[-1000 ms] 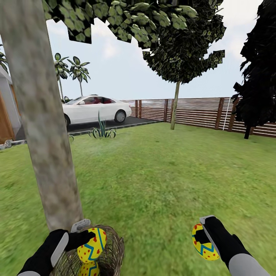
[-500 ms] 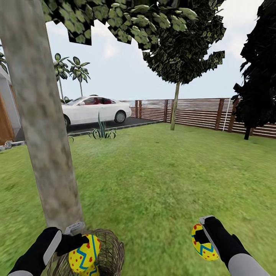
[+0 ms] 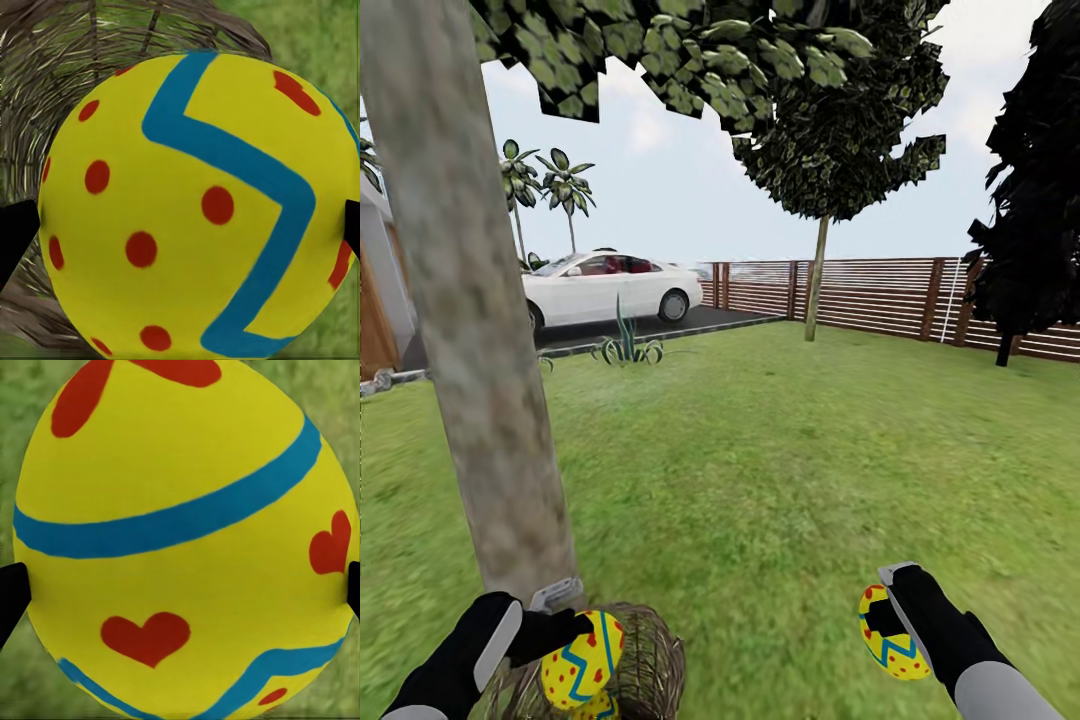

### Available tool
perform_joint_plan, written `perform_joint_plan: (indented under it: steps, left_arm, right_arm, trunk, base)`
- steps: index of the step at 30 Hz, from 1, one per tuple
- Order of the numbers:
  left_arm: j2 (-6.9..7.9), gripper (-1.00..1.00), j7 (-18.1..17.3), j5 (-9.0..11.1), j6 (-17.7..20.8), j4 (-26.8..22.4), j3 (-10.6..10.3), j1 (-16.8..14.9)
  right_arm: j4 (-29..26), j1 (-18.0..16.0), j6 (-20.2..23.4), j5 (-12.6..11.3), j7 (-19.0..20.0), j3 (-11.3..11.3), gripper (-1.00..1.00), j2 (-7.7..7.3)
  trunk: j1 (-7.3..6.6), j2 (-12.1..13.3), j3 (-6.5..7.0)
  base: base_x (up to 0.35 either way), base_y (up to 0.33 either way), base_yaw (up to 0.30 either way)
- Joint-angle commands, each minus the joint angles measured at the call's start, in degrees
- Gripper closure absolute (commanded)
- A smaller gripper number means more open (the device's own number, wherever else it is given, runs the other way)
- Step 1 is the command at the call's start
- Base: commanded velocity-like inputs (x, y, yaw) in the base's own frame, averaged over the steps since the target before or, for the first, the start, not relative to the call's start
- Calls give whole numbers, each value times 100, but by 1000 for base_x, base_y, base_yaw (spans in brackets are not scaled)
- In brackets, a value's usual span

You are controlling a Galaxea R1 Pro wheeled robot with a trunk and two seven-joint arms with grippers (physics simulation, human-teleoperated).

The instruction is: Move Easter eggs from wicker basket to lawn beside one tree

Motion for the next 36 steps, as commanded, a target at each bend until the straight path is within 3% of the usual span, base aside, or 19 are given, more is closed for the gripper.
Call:
perform_joint_plan:
  steps: [1,7,24,36]
  left_arm:
    - [-6,100,-49,-44,21,-6,17,-5]
    - [-9,100,-55,-33,8,-7,10,-1]
    - [-60,100,-59,-32,-14,-41,-7,-3]
    - [-216,100,-52,-42,-14,-35,-11,-4]
  right_arm:
    - [-7,-3,29,49,35,21,100,-5]
    - [-7,-3,32,42,55,21,100,-5]
    - [-1,-3,29,48,60,30,100,12]
    - [2,-3,29,49,60,30,100,13]
  trunk:
    - [-3,-4,-7]
    - [-3,-4,-7]
    - [-3,-4,-7]
    - [-3,-4,-7]
  base:
    - [-286,-14,0]
    - [-187,-149,0]
    - [-4,-310,0]
    - [76,-323,0]
